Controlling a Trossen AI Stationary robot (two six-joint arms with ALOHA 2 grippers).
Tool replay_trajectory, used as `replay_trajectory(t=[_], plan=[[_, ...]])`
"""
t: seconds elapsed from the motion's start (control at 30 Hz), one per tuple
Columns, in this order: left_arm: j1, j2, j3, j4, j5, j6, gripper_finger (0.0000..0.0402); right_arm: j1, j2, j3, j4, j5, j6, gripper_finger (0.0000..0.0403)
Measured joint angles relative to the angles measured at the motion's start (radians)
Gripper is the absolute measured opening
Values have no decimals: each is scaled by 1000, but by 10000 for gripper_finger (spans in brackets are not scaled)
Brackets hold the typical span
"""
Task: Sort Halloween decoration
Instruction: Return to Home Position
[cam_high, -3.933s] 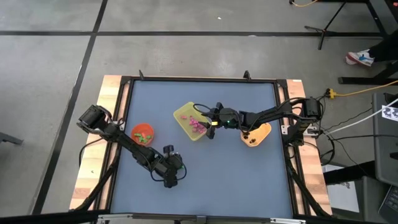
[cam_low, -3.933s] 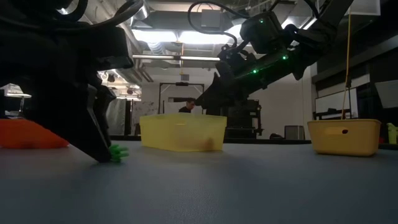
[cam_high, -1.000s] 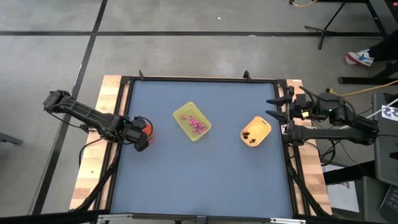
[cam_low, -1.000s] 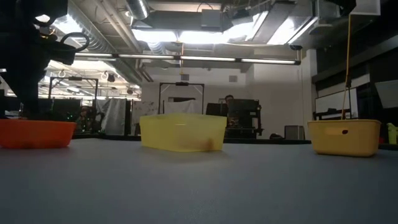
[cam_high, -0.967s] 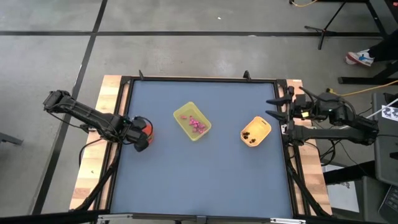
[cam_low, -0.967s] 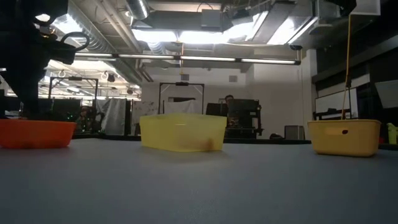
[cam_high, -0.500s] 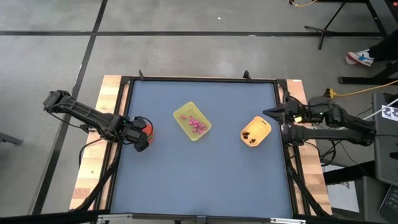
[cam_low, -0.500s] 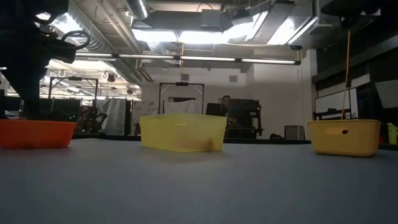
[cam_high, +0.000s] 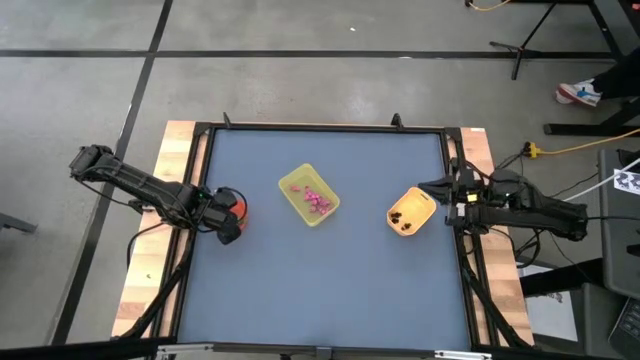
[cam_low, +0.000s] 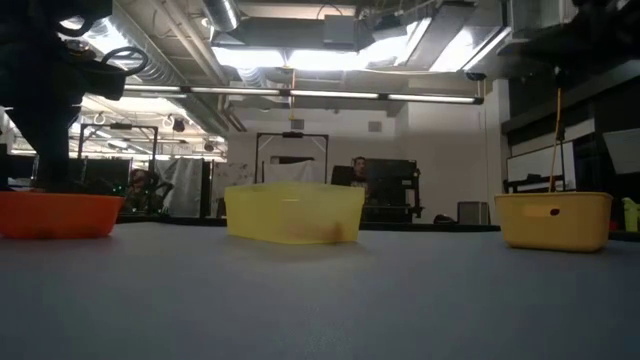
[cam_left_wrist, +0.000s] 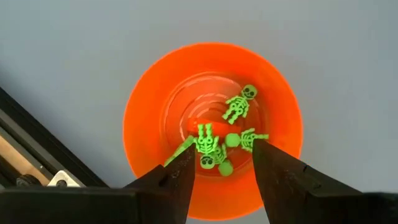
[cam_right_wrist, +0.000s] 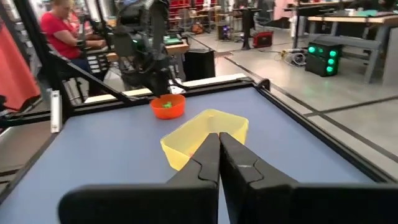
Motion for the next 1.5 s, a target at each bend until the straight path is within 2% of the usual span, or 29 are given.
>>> replay_trajectory(t=[0.27, 0.5, 0.83, 1.07, 1.23, 1.4, 1.5], plan=[[0, 0, 0, 24, 0, 0, 142, 0, -110, -153, 89, 19, 23, 2], [0, 0, 0, 73, -1, 8, 142, 0, -108, -216, 104, 12, 29, 1], [0, 0, 0, 124, -1, 8, 142, 0, -108, -310, 280, -5, 29, 1], [0, 0, 0, 286, -48, 21, 142, 0, -108, -339, 289, -7, 28, 1], [18, 0, 0, 540, -94, 194, 142, 0, -108, -339, 291, -7, 27, 1], [68, -5, 0, 889, -104, 523, 142, 0, -108, -339, 290, -7, 26, 1], [107, -29, 0, 1060, -96, 669, 142, 0, -108, -339, 287, -8, 26, 1]])
